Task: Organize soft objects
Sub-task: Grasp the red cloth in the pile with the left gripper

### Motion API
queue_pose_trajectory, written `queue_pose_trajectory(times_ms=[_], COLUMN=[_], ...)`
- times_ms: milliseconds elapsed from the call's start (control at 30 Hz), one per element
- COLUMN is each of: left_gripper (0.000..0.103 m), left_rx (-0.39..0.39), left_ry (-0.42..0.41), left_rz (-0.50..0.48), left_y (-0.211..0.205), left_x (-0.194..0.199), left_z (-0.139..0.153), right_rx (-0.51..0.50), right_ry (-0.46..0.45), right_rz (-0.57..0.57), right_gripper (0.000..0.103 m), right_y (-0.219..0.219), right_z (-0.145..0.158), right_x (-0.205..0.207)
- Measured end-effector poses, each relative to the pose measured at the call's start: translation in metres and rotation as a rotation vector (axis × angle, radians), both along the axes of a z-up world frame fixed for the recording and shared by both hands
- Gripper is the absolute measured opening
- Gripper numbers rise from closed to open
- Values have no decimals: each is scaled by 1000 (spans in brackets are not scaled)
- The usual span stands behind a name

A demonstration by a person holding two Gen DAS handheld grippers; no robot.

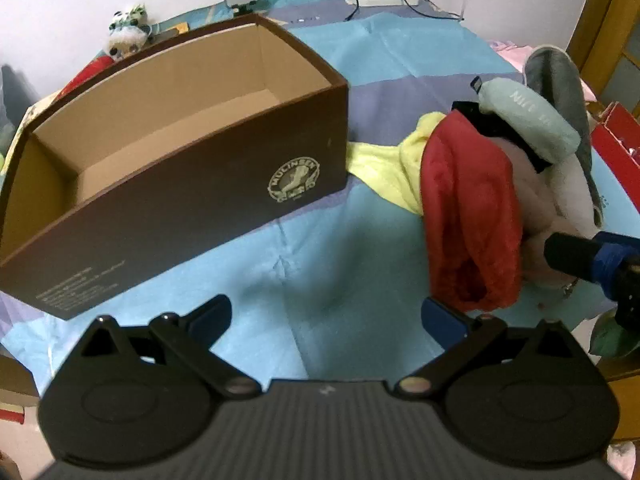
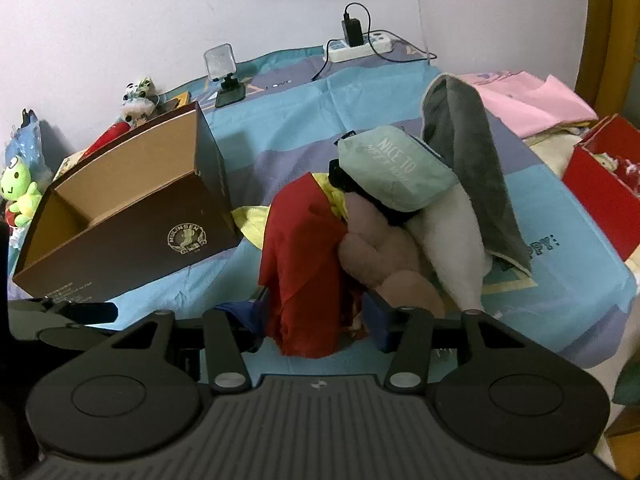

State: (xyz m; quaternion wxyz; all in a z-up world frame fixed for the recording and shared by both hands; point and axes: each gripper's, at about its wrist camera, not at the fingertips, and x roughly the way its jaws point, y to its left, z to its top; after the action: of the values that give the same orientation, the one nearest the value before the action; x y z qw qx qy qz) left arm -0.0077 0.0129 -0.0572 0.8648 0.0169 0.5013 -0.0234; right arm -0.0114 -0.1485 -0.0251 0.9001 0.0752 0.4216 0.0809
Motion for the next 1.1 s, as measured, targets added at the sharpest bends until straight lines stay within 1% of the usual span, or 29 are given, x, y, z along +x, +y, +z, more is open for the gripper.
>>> queue_pose_trajectory(times_ms=[133,200,300,367,433,533,600,700,733,767,800,833,867,933,1000,1067,1100], left_gripper=[101,101,101,101,101,101,101,101,101,99,95,76,53,42,39,20,16], left_rx=[1,-18,-100,-131,-183,-290,-337,-299,-306,-324,-346,-359,-364,-356,-358,-357,-351], left_ry=[4,-8,-40,-50,-61,-80,-78,-56,-44,-35,-26,-18,-10,6,18,16,12], left_rz=[-9,-26,-57,-71,-79,-100,-117,-141,-139,-130,-122,-123,-123,-112,-85,-69,-62], left_y=[-4,-7,-8,-13,-16,-21,-28,-46,-49,-50,-51,-50,-49,-51,-51,-49,-49], left_x=[6,8,7,9,13,15,18,27,30,33,37,38,40,43,46,46,45], left_z=[0,2,6,8,10,12,12,7,5,2,0,-2,-4,-9,-14,-15,-16], right_rx=[29,42,68,86,108,150,184,251,262,264,263,265,270,276,271,269,270], right_ry=[-17,-32,-40,-28,-14,-3,9,31,40,48,55,66,78,98,111,119,124], right_rz=[27,47,63,69,81,109,129,173,193,212,225,239,249,265,279,304,323], right_gripper=[32,30,26,23,18,16,16,16,17,17,17,17,17,17,17,17,17], right_y=[-7,-11,-20,-27,-32,-39,-42,-45,-45,-43,-42,-41,-41,-42,-41,-40,-40], right_z=[2,4,4,3,1,0,-1,1,0,0,-2,-4,-6,-12,-18,-22,-24], right_x=[8,12,20,28,34,44,52,63,67,71,74,78,80,85,91,96,98])
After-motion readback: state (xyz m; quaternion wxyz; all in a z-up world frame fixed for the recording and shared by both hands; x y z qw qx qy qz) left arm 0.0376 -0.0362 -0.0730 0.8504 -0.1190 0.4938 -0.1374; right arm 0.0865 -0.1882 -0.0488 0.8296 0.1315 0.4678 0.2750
